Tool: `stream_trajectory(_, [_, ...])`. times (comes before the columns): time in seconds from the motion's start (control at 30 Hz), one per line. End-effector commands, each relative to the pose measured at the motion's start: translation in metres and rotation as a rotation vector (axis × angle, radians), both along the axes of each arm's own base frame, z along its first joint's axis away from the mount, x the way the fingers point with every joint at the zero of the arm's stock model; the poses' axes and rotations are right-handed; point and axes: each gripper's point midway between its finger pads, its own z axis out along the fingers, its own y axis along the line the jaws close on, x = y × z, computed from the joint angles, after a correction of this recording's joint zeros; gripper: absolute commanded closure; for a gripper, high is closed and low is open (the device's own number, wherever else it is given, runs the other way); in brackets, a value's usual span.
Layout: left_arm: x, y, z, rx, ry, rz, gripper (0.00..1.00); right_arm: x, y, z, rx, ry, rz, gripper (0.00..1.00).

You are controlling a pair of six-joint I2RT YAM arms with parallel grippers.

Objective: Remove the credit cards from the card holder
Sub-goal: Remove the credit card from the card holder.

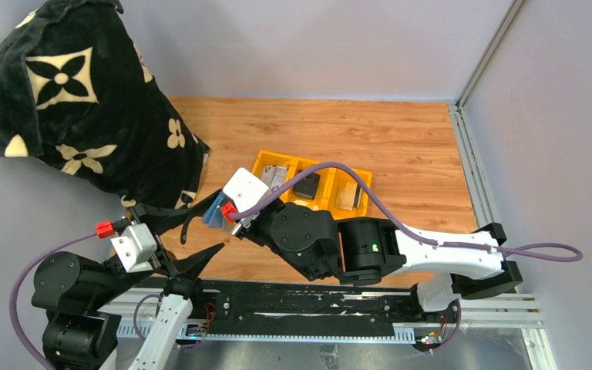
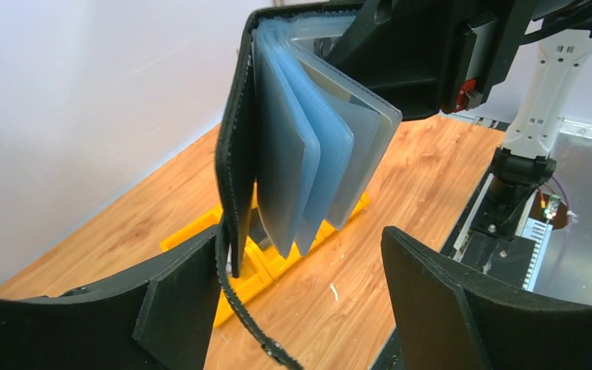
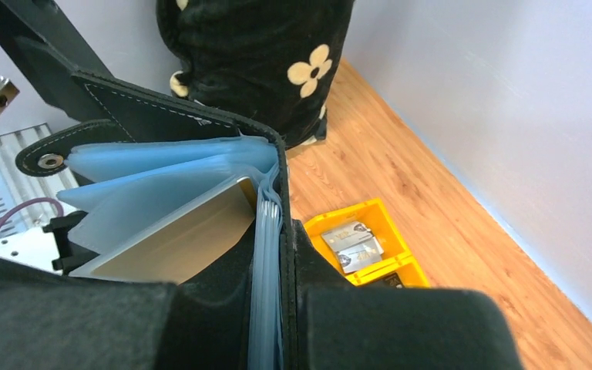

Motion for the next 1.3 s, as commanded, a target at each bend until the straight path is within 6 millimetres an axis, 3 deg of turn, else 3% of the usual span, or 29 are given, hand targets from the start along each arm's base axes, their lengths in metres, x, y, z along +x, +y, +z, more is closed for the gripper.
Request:
stream_trajectory(0.0, [0.002, -0.001, -0.004, -0.029, 0.043, 0.005, 0.18, 0.002, 0.000, 0.017, 0.005, -0.058, -0.082, 1.00])
stream_trajectory(0.1, [0.003, -0.006, -0.007, -0.085, 0.111, -0.004, 0.15, 0.004, 0.007, 0.017, -0.021, -0.084, -0.114, 1.00])
stream_trajectory(0.27, [0.008, 0.003, -0.003, -0.112, 0.071, 0.083, 0.15, 0.004, 0.018, 0.010, -0.106, -0.141, -0.139, 1.00])
stream_trajectory(0.4, [0.027, 0.026, 0.003, -0.127, 0.008, 0.251, 0.26, 0.002, 0.018, 0.003, -0.149, -0.141, -0.117, 1.00])
stream_trajectory(0.53, [0.030, 0.037, -0.004, -0.036, -0.035, 0.313, 0.46, -0.006, 0.011, -0.008, -0.143, -0.096, -0.041, 1.00])
stream_trajectory(0.67, [0.024, 0.031, -0.015, 0.018, -0.022, 0.264, 0.62, -0.027, 0.010, -0.008, -0.077, -0.006, 0.168, 1.00])
stream_trajectory(0.83, [0.016, 0.018, -0.013, 0.011, 0.028, 0.174, 0.71, -0.057, 0.006, -0.010, 0.010, 0.127, 0.442, 1.00])
stream_trajectory(0.93, [0.004, 0.006, -0.008, 0.006, 0.065, 0.082, 0.66, -0.063, -0.001, -0.013, 0.050, 0.192, 0.536, 1.00])
stream_trajectory(1.0, [-0.009, -0.005, -0.006, -0.003, 0.111, -0.017, 0.55, -0.066, -0.007, -0.009, 0.089, 0.216, 0.583, 1.00])
stream_trajectory(1.07, [-0.019, -0.016, -0.007, -0.028, 0.184, -0.116, 0.38, -0.066, -0.011, -0.006, 0.126, 0.262, 0.615, 1.00])
stream_trajectory(1.27, [-0.018, -0.025, -0.010, -0.060, 0.307, -0.195, 0.35, -0.074, -0.016, 0.000, 0.169, 0.321, 0.708, 1.00])
